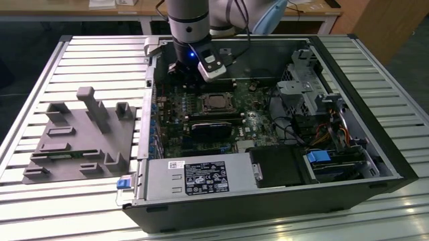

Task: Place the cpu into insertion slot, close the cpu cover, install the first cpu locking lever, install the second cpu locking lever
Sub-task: 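Install the first cpu locking lever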

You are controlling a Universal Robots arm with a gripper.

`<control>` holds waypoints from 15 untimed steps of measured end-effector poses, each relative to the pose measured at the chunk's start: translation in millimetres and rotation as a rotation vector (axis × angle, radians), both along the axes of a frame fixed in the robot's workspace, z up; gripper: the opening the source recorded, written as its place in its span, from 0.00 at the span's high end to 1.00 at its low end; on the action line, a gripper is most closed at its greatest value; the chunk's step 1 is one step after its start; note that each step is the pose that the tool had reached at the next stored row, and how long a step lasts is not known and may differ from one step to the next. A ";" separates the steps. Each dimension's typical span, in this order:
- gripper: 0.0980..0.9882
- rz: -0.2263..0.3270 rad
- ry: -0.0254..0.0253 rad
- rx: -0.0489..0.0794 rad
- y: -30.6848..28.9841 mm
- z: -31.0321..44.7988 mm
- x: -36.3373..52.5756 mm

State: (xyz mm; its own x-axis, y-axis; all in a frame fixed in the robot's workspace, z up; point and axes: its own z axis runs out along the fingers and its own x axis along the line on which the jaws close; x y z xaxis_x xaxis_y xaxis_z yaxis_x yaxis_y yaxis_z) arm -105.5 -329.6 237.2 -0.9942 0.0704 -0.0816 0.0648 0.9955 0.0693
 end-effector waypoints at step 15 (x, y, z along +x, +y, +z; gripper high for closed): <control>0.99 0.000 -0.0009 0.132 0.0 0.0 -11.3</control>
